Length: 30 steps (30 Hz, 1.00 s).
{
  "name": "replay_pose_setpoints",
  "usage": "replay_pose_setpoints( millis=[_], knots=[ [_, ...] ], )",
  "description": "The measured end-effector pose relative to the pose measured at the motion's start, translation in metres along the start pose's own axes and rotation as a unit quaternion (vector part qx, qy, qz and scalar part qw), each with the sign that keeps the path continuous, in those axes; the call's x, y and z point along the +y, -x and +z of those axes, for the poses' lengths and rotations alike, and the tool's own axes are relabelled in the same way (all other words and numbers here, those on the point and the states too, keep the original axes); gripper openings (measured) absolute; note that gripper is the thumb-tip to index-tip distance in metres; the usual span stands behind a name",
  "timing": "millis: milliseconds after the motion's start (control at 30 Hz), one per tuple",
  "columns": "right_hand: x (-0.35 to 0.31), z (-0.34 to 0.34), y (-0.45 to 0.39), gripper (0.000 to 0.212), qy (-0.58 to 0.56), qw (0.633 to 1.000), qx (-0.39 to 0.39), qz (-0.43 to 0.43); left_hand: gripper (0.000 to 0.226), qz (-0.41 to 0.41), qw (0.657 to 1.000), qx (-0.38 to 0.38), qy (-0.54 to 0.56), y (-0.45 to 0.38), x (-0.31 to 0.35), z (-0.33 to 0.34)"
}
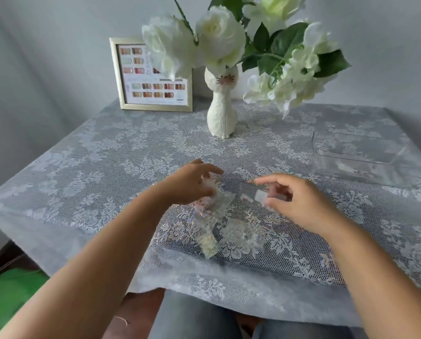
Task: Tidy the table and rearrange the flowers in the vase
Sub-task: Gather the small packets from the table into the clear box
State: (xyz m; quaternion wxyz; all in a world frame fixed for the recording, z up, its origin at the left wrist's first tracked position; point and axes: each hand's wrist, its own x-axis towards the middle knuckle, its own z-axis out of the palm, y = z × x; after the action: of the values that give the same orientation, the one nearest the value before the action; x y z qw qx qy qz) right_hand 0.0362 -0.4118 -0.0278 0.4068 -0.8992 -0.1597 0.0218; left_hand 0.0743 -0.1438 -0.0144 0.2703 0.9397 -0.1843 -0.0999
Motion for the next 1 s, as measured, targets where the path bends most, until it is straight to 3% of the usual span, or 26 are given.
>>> replay_pose_setpoints(
  millis=[133, 300, 467, 633, 900, 1000],
  knots=[
    [0.007, -0.007, 0.009, 0.040, -0.039, 0.997, 0.061, 0.014, 0.042, 0.001, 0.986, 0.099, 0.136, -0.009, 0.004, 0.005],
    [0.017, -0.028, 0.021, 0.033, -0.068, 0.989, 0.129, 0.013, 0.032, 0.023, 0.939, 0.228, 0.257, -0.017, 0.029, 0.015],
    [0.041, -0.071, 0.032, 0.018, -0.017, 0.969, 0.241, 0.039, 0.028, 0.083, 0.928, 0.231, 0.279, -0.035, 0.073, 0.033],
    [0.069, -0.139, 0.025, 0.014, 0.010, 0.918, 0.392, 0.058, 0.015, 0.121, 0.922, 0.244, 0.273, -0.059, 0.117, 0.055],
    [0.123, -0.164, 0.010, 0.020, 0.171, 0.923, 0.322, 0.121, 0.010, 0.148, 0.914, 0.239, 0.293, -0.101, 0.179, 0.073],
    [0.128, -0.164, 0.005, 0.023, 0.169, 0.924, 0.304, 0.158, 0.008, 0.148, 0.922, 0.237, 0.269, -0.124, 0.191, 0.071]
  ],
)
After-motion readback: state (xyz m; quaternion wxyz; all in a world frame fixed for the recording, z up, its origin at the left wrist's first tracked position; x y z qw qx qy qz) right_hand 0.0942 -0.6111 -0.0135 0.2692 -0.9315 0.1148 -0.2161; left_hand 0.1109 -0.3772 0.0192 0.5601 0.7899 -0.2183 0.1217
